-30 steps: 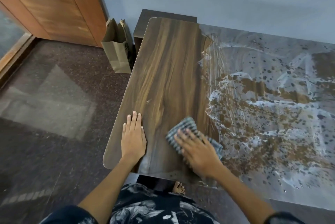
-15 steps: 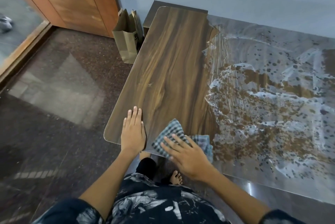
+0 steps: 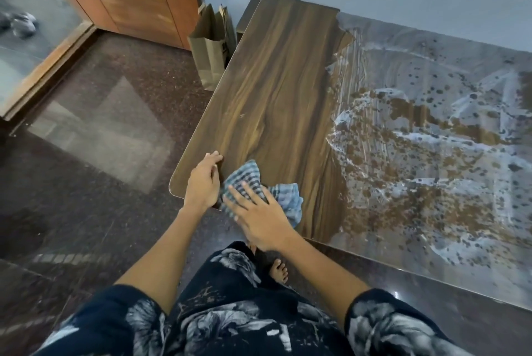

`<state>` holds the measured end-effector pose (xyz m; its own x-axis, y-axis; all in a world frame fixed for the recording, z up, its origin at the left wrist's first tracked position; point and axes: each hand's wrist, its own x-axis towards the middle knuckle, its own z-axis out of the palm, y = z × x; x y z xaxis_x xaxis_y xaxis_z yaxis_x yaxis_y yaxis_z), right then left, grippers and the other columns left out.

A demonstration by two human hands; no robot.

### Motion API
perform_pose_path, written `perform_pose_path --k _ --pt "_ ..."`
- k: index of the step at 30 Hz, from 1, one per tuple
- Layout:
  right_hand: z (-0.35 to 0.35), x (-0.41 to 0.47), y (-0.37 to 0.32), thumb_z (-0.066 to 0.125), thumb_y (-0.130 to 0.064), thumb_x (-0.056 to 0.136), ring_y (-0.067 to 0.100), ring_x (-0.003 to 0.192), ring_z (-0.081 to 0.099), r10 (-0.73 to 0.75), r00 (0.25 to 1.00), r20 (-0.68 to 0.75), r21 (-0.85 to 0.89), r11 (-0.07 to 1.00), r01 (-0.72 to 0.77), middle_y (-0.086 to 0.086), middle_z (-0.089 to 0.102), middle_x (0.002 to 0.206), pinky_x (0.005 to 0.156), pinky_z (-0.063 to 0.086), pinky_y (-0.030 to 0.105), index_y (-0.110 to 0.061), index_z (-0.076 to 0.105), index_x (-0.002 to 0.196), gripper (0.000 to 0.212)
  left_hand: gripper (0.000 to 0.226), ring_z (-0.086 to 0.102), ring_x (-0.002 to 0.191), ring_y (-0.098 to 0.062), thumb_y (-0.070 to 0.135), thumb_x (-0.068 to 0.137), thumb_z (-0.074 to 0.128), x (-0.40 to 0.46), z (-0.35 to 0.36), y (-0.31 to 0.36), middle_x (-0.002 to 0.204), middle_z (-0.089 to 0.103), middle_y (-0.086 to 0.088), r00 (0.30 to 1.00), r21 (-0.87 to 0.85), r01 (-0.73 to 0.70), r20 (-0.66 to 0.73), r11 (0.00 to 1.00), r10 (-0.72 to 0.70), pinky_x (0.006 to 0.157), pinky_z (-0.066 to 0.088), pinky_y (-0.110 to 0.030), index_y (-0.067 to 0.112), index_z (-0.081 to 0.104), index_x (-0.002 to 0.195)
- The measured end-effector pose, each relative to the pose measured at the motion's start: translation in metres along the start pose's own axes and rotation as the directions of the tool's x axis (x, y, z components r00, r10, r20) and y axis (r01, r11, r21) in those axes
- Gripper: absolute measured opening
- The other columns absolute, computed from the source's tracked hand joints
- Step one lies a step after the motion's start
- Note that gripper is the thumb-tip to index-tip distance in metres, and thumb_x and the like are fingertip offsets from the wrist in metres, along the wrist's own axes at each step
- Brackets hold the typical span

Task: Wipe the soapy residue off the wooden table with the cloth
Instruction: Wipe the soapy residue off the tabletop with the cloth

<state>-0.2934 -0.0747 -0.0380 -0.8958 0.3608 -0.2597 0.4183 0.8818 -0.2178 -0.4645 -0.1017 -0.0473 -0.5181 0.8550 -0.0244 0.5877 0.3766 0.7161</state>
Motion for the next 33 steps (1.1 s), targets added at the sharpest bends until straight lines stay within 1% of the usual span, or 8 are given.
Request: perform_pose_path --k 3,8,10,18,21,26,29,33 --pt "0.007 -0.039 0.024 0.026 -0.036 0.095 0.018 0.137 0.034 -0.001 1.0 0.001 -0.022 1.0 0.002 -0.008 0.038 0.147 0.106 0.035 0.046 -0.03 0.038 0.142 0.049 0.032 0.034 0.135 -0.024 0.0 0.096 0.038 0.001 0.0 -0.005 0.138 0.048 -0.013 1.0 -0.008 0.007 0.011 1.0 -0.007 0.107 0.021 -0.021 0.001 0.056 0.122" --pt "-0.01 -0.033 0.061 -0.02 -0.051 0.089 0.019 0.142 -0.009 0.174 0.985 0.017 0.038 0.984 -0.174 -0.011 -0.004 0.154 0.116 0.001 0.049 -0.033 0.002 0.15 0.067 0.032 0.035 0.135 -0.022 0.0 0.095 0.04 0.016 -0.009 -0.011 0.138 0.049 -0.01 0.999 0.011 -0.025 0.045 1.0 0.024 0.107 0.021 -0.02 0.004 0.056 0.122" --pt "-0.016 0.0 0.042 -0.005 -0.047 0.096 0.025 0.144 -0.009 0.229 0.973 0.009 0.032 0.973 -0.229 -0.011 -0.012 0.152 0.114 -0.006 0.049 -0.033 -0.002 0.15 0.055 0.032 0.035 0.135 -0.025 -0.001 0.094 0.041 0.023 -0.011 -0.009 0.139 0.047 -0.013 0.999 0.003 -0.024 0.048 1.0 0.024 0.108 0.021 -0.021 0.002 0.056 0.122" --pt "-0.003 -0.007 0.01 0.016 -0.039 0.097 0.022 0.142 0.023 -0.049 0.997 0.056 0.018 0.999 0.048 -0.006 0.031 0.152 0.111 0.022 0.05 -0.031 0.03 0.145 0.051 0.033 0.032 0.136 -0.024 0.003 0.095 0.042 0.034 0.007 0.017 0.141 0.045 -0.011 0.987 -0.036 -0.091 0.132 0.995 0.095 0.11 0.019 -0.024 0.004 0.054 0.125" --pt "0.001 -0.053 0.031 0.013 -0.044 0.1 0.019 0.139 0.029 0.147 0.987 0.065 0.028 0.988 -0.149 -0.011 0.033 0.149 0.104 0.037 0.05 -0.037 0.027 0.144 0.047 0.032 0.022 0.14 -0.027 0.007 0.095 0.043 0.03 0.024 0.023 0.143 0.042 -0.01 0.976 -0.046 -0.11 0.184 0.993 0.116 0.114 0.013 -0.032 0.006 0.054 0.126" --pt "-0.016 -0.067 0.069 -0.035 -0.063 0.071 0.017 0.142 -0.019 0.48 0.874 0.082 0.14 0.862 -0.487 -0.016 -0.024 0.147 0.115 -0.001 0.044 -0.042 -0.015 0.143 0.077 0.032 0.016 0.142 -0.027 0.009 0.097 0.041 0.029 0.039 0.032 0.145 0.039 -0.009 0.969 -0.083 -0.12 0.207 0.989 0.135 0.115 0.007 -0.035 0.007 0.054 0.126" --pt "-0.021 -0.022 0.056 -0.003 -0.053 0.095 0.026 0.143 -0.015 0.513 0.856 0.058 0.151 0.843 -0.516 -0.013 -0.025 0.147 0.113 -0.005 0.049 -0.04 -0.01 0.147 0.053 0.03 0.035 0.135 -0.027 0.005 0.096 0.042 0.043 0.032 0.041 0.135 0.05 -0.016 0.988 -0.201 -0.056 0.129 0.978 0.083 0.112 0.021 -0.03 0.001 0.057 0.121" --pt "-0.028 0.036 0.002 0.021 -0.038 0.101 0.031 0.144 0.0 0.198 0.973 0.116 0.072 0.976 -0.207 -0.005 0.01 0.158 0.112 0.003 0.056 -0.033 0.016 0.149 0.049 0.028 0.052 0.118 -0.025 0.005 0.094 0.044 0.07 0.017 0.047 0.122 0.06 -0.013 0.989 -0.232 -0.014 0.14 0.973 0.047 0.101 0.034 -0.026 0.002 0.06 0.116"
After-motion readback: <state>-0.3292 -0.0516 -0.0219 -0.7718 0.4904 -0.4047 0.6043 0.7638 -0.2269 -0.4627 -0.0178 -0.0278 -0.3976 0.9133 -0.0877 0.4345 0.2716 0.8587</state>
